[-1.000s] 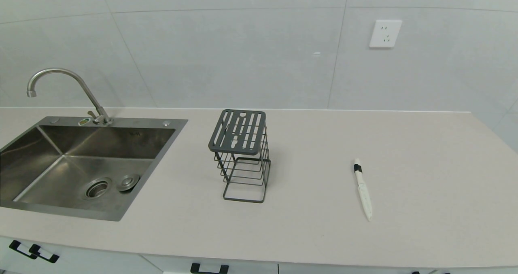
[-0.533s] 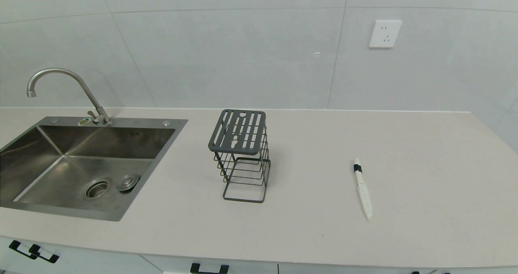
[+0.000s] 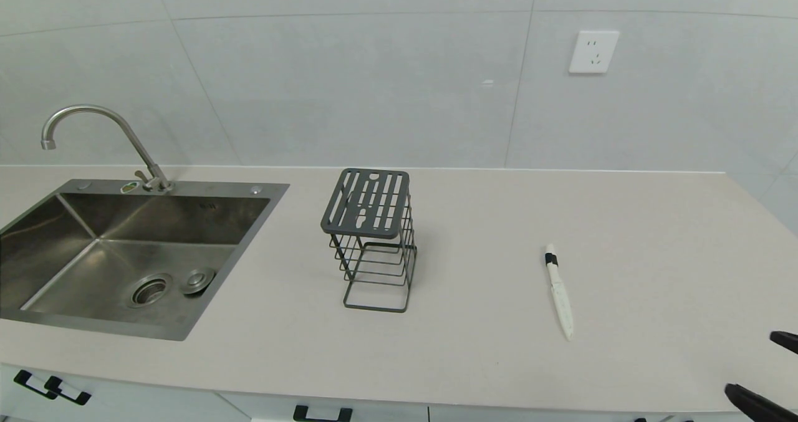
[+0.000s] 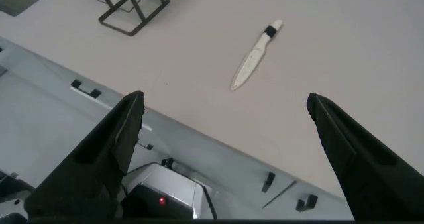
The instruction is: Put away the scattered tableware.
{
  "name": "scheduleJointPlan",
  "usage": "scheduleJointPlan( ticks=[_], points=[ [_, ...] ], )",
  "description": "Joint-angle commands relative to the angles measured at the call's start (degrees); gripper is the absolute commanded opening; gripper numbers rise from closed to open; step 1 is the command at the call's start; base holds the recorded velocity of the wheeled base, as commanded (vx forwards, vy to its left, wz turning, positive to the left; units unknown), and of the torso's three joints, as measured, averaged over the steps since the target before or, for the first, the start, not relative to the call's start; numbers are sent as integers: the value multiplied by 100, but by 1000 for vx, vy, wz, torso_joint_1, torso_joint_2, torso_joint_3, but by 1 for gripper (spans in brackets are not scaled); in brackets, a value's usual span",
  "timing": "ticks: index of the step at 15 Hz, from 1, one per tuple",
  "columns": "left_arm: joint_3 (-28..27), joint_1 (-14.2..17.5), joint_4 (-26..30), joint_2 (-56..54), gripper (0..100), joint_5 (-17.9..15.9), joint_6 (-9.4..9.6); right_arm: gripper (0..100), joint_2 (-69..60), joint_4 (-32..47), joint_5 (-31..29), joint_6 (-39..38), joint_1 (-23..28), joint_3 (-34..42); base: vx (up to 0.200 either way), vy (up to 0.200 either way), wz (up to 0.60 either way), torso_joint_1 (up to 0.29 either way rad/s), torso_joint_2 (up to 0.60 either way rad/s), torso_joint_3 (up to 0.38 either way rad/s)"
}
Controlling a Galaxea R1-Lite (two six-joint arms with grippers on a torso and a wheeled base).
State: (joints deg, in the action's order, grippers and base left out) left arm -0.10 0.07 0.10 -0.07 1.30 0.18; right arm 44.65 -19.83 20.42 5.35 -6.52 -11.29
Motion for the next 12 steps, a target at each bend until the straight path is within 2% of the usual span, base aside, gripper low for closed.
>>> scheduleJointPlan(
  ticks=[1,3,6,9,12],
  points=[
    [1,1,-1,7,100,1,-1,100,1740,-794,76,106,-165,-128,0,0,0,0,0,0],
    [1,1,-1,7,100,1,-1,100,2241,-1066,103,133,-209,-269,0,0,0,0,0,0],
    [1,1,-1,7,100,1,-1,100,2742,-1066,15,168,-429,-611,0,0,0,0,0,0],
    [1,1,-1,7,100,1,-1,100,3269,-1031,-460,168,-983,-866,0,0,0,0,0,0],
    [1,1,-1,7,100,1,-1,100,3893,-1022,-864,150,-1255,-1200,0,0,0,0,0,0]
  ],
)
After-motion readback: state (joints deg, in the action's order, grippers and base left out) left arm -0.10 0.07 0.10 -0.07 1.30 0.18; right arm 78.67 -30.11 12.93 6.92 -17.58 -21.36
